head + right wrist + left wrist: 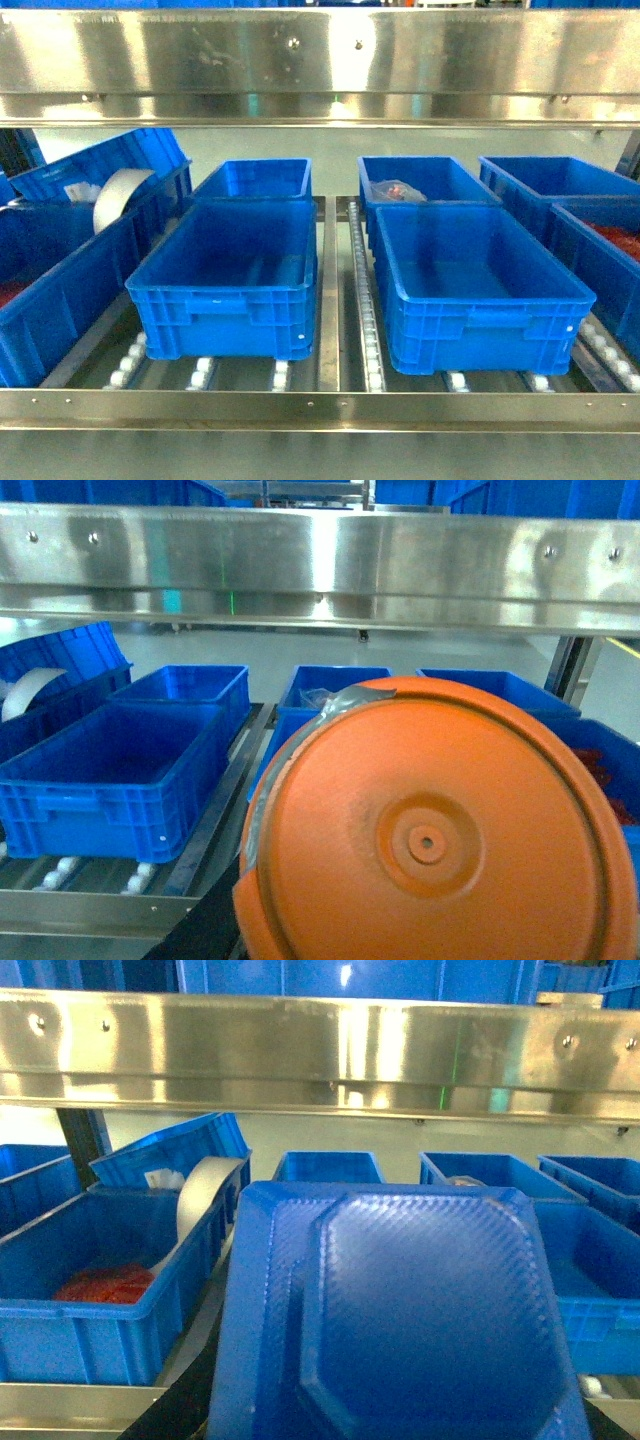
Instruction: Sort blue parts and orange caps into right shelf containers
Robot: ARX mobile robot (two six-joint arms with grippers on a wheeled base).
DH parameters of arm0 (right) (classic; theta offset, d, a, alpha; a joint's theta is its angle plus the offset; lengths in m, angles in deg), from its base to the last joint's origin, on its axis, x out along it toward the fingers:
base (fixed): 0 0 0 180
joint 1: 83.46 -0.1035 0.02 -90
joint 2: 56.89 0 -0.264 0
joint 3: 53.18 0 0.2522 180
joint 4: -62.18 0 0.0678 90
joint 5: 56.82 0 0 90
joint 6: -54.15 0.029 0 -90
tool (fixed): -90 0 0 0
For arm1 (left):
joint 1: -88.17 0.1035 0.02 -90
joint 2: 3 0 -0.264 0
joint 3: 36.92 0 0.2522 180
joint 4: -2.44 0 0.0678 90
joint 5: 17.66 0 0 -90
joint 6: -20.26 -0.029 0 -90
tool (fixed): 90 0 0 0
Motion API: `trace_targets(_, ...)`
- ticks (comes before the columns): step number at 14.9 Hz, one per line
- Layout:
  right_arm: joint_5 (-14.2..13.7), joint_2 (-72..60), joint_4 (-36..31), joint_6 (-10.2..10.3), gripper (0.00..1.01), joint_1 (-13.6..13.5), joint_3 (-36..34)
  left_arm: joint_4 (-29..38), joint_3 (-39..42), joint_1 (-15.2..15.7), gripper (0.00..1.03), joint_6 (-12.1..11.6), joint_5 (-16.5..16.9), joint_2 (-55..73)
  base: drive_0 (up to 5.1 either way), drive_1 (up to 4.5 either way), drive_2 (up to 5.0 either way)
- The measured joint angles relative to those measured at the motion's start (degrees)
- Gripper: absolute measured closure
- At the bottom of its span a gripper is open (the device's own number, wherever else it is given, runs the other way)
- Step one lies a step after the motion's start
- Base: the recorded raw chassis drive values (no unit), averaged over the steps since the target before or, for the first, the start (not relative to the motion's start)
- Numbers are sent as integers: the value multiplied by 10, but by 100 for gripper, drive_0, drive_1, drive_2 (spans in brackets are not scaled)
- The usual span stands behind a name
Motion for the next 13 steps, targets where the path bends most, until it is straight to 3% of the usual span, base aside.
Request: trace_targets(13,0,0,-1,4,57,0,0,0,0,0,60,0,0,0,0,0,0)
